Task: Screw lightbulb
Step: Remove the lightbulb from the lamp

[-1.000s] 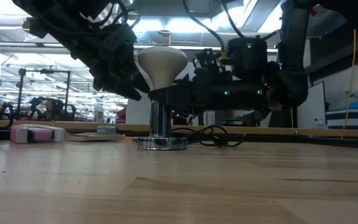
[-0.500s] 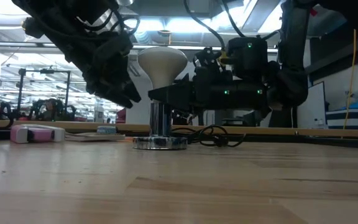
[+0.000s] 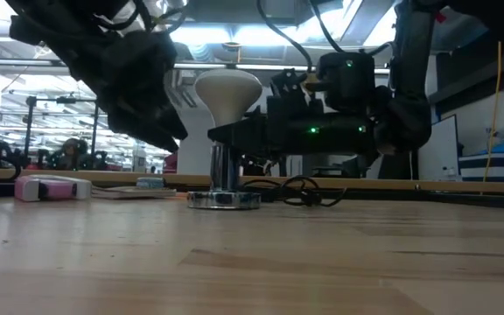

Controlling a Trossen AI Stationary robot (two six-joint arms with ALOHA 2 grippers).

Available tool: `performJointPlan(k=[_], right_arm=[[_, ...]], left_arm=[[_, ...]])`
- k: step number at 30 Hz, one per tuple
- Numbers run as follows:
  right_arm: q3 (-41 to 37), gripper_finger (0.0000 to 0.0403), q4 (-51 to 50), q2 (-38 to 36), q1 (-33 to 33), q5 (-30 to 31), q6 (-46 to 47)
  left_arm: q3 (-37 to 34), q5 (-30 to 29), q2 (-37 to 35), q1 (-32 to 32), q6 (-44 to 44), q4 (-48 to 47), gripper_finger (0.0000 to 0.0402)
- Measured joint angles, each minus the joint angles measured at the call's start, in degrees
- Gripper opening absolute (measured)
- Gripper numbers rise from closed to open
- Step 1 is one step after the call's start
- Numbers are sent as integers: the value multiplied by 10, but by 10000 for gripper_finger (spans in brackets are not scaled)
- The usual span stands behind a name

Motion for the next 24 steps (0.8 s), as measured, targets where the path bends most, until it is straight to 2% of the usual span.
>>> performJointPlan(k=[4, 10, 14, 19, 24], right_arm=[[17, 151, 1, 1, 0, 3, 0], [37, 155, 0, 1, 0, 10, -11], [43, 167, 1, 1, 0, 10, -13], [43, 151, 1, 1, 0, 10, -13], [43, 155, 2, 1, -1, 14, -15]], left_arm=[[0, -21, 39, -3, -24, 7, 263], [0, -43, 115, -10, -57, 11, 263], [0, -102, 139, -35, -51, 31, 263], [0, -198, 141, -55, -66, 37, 263], [0, -236, 141, -45, -109, 28, 263]])
